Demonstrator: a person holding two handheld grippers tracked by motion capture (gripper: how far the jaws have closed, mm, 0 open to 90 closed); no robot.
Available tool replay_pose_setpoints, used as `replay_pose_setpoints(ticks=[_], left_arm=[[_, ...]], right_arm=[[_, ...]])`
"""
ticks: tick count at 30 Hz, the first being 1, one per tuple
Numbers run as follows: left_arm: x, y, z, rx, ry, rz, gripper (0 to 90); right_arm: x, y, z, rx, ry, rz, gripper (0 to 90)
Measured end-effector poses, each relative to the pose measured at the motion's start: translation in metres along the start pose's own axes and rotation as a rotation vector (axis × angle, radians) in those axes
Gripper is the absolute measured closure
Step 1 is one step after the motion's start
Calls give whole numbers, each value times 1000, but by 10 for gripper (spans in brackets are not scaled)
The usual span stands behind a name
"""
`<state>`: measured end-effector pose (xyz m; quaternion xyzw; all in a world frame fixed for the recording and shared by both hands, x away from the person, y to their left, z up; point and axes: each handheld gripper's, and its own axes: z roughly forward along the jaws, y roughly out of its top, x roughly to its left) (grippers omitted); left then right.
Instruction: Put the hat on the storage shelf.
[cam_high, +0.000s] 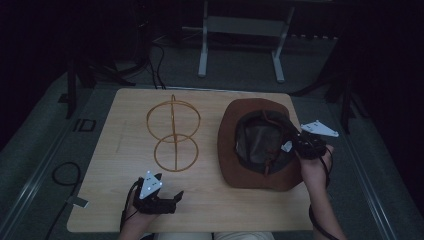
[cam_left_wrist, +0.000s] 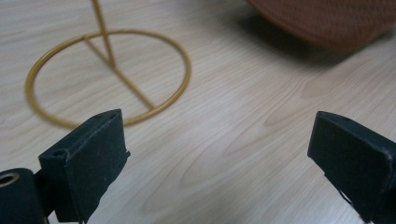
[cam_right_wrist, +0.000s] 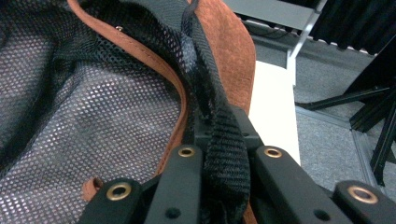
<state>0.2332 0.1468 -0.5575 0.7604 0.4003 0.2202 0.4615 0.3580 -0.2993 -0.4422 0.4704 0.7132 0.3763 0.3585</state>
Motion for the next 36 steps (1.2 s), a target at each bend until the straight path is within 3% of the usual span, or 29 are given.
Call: replay_pose_setpoints(ticks=[8,14,19,24,27,36], left_arm=[[-7,27,16,-51,-52,41,56],[-11,52,18,-99,-92,71,66],[-18,76,27,-102,-142,110,66],[-28,100,36,-123,-160,155,66],[-34,110,42,-146,-183,156,66],[-45,137,69,-135,-204,169,65]], right_arm=[[2,-7,-12,-12,9,-1,849],[3,-8,-14,-10,14,-5,849],[8,-6,-18,-16,35,-12,848],[13,-3,-20,-26,44,-24,849],[15,-2,-19,-27,48,-31,848],[18,-2,-24,-39,55,-32,848]])
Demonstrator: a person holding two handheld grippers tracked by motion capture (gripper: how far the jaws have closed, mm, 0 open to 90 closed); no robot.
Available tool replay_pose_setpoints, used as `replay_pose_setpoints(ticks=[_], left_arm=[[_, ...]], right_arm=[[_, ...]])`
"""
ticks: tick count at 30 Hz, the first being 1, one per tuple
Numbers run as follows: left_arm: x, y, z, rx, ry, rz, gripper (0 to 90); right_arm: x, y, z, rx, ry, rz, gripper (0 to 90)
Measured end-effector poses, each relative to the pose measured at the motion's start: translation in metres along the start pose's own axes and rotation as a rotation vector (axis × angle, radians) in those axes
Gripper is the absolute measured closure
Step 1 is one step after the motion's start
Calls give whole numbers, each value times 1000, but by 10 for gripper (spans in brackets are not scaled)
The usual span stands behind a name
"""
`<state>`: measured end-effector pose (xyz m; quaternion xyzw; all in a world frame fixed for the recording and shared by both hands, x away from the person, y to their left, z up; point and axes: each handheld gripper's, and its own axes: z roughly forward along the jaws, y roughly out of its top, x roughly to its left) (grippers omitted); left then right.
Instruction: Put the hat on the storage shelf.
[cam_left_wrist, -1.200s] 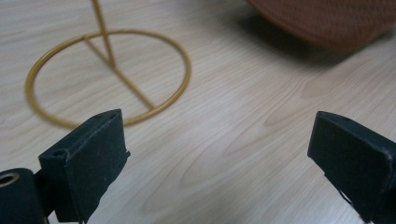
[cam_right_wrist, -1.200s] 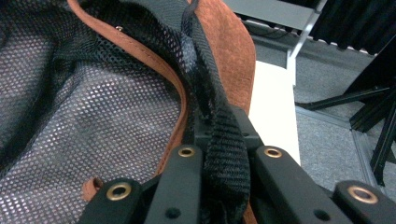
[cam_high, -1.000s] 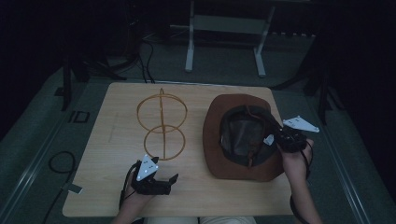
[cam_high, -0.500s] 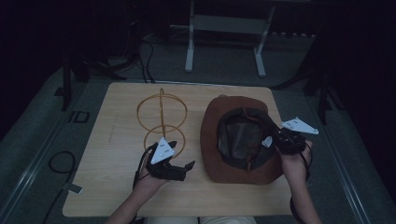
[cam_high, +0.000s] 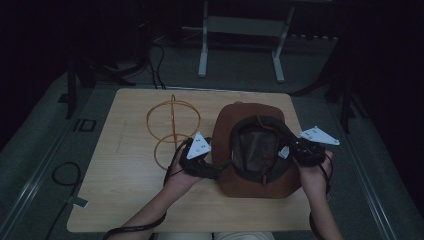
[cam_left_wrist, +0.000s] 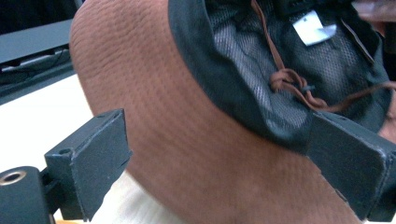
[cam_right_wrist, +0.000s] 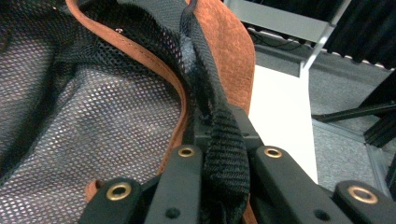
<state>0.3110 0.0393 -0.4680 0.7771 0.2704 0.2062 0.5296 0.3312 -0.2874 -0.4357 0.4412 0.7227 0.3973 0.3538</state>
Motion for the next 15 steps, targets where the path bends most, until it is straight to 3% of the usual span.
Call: replay_pose_setpoints(ticks=[9,11,15], left_arm=[[0,22,25,8,24,9,66],[2,27,29,-16,18,10,68],[5,38,37,-17,66,7,106]], right_arm=[[2,1,-9,-8,-1,-12,848],[2,1,-11,-12,6,-10,848],[4,4,-15,-25,7,-22,848]])
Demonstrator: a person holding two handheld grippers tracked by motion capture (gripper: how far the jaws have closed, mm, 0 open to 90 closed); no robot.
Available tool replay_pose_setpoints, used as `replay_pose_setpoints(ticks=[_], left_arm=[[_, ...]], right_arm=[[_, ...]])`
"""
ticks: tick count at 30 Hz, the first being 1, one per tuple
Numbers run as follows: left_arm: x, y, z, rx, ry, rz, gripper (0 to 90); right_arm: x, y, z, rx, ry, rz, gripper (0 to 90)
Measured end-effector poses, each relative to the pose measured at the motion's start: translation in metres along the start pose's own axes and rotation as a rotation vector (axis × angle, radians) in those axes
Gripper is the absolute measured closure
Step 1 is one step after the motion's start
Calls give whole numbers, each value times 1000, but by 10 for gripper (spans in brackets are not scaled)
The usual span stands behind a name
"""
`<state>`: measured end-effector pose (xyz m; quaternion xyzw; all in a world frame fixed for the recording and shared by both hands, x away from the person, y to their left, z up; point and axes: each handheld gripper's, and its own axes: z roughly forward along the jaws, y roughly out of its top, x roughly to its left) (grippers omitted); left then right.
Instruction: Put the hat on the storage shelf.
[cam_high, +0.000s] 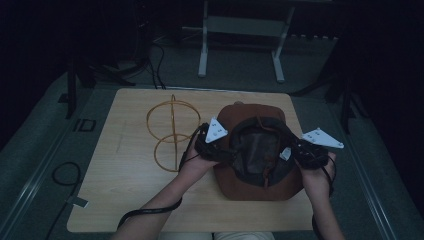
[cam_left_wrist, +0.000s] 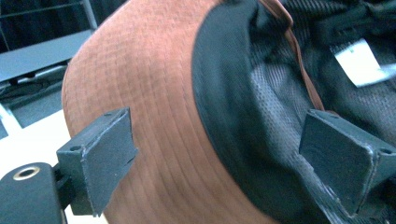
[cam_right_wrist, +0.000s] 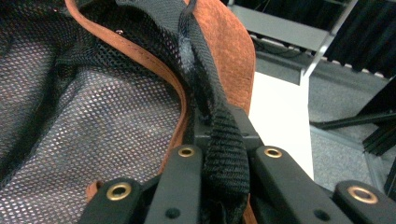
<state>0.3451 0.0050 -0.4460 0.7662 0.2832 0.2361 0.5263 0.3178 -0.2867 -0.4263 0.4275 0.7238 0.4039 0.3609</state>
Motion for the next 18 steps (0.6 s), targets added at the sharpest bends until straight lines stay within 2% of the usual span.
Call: replay_pose_setpoints(ticks=[3,5,12,18], left_arm=[[2,7,6,-3,28,-12,107],[3,9,10,13,40,-25,108],[6,9,22,50,62,-52,154],[5,8,34,104,98,-67,252]], right_arm=[[3,2,-4,-10,8,-12,849],[5,3,-6,-15,12,-15,848],[11,4,-14,-32,32,-20,850],[17,6,-20,-61,66,-29,850]])
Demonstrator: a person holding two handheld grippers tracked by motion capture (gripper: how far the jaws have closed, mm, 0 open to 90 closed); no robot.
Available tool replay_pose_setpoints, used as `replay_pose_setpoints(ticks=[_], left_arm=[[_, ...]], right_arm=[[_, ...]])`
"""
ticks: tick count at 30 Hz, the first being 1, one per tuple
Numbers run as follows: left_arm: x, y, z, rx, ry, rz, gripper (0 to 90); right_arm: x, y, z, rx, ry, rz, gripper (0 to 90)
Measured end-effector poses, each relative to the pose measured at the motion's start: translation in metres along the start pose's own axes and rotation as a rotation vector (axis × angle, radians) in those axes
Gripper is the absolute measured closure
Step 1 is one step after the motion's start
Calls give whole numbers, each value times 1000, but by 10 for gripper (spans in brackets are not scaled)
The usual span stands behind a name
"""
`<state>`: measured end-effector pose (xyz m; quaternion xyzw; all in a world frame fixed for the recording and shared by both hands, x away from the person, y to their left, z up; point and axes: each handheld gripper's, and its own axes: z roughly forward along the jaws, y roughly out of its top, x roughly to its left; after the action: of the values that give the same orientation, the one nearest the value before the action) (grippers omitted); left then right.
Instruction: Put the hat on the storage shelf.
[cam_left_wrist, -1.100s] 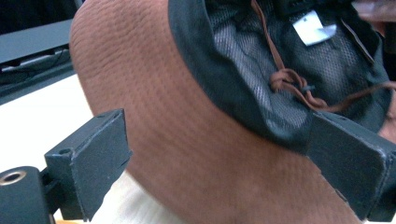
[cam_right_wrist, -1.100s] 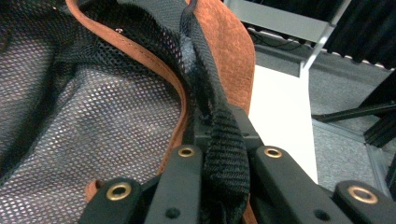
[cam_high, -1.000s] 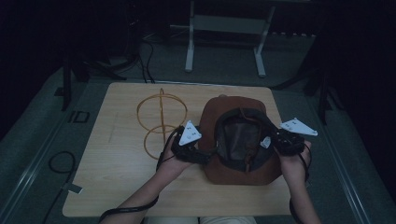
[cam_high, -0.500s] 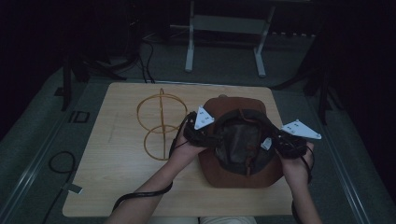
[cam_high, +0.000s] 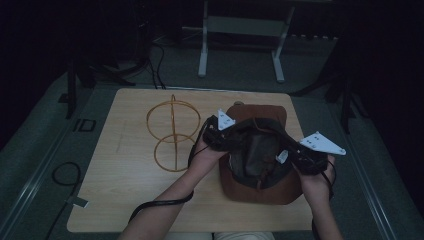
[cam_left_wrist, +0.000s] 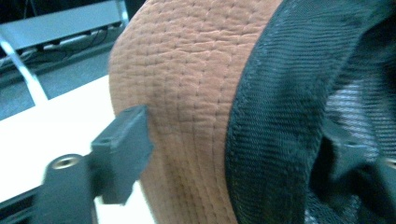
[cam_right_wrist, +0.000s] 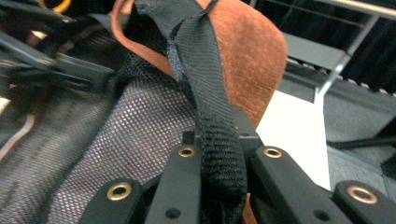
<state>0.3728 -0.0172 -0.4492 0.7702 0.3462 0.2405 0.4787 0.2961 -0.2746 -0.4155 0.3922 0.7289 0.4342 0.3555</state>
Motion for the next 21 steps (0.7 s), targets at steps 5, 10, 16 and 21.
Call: replay_pose_setpoints(ticks=[5,10,16,21], left_arm=[[1,-2,8,23,-1,-24,528],[-3,-3,9,20,18,-22,771],[-5,2,5,5,40,-12,867],[-3,13,-2,-21,54,-7,871]], right_arm=[[3,2,-4,-19,18,-6,850],[4,-2,-4,-11,36,8,850],[4,-10,-3,-5,37,38,848],[5,-18,-8,3,41,53,846]])
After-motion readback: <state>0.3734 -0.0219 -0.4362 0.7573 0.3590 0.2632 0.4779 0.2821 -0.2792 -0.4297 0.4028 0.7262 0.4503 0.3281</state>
